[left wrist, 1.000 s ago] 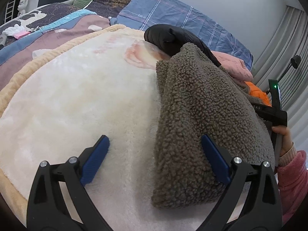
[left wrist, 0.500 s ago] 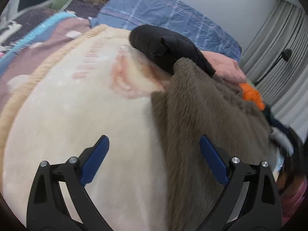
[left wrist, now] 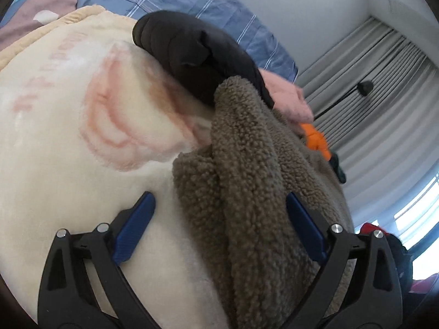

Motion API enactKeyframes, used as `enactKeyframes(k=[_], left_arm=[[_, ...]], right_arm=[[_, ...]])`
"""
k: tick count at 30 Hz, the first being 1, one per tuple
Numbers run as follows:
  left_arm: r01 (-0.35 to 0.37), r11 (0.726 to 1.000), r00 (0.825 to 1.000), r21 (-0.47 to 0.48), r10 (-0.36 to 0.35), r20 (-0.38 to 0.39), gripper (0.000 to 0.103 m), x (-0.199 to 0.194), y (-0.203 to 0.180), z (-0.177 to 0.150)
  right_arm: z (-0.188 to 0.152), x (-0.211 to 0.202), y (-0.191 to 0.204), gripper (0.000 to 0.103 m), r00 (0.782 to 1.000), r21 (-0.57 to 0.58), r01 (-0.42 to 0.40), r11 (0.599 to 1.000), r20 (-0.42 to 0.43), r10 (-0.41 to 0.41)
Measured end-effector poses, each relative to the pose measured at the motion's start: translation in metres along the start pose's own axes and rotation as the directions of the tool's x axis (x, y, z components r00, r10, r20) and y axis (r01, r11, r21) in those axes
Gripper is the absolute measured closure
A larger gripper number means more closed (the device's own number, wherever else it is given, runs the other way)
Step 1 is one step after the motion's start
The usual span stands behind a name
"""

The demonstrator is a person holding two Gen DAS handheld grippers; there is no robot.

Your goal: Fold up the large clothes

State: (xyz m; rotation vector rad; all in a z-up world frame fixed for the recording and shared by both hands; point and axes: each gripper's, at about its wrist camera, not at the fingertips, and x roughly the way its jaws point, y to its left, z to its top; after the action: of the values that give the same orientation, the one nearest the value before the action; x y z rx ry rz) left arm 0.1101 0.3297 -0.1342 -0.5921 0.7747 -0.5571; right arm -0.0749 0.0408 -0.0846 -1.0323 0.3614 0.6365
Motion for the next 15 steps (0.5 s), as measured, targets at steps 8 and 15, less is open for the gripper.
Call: enactKeyframes(k=[8, 15], left_arm=[[0.051, 0.999, 0.999, 0.011, -0.052, 0.013, 0.022, -0.004, 0.000, -0.002], [0.065, 0.998, 0.998, 0.004, -0.065, 0.008, 0.022, -0.004, 0.003, -0.001]], right_arm=[[0.003, 0.024, 0.012, 0.005, 0.998, -0.039, 0.054, 0.998, -0.040, -0.056], [0.002, 0.028, 0.018, 0.005, 0.996, -0.058, 0.071, 0.996, -0.040, -0.074]])
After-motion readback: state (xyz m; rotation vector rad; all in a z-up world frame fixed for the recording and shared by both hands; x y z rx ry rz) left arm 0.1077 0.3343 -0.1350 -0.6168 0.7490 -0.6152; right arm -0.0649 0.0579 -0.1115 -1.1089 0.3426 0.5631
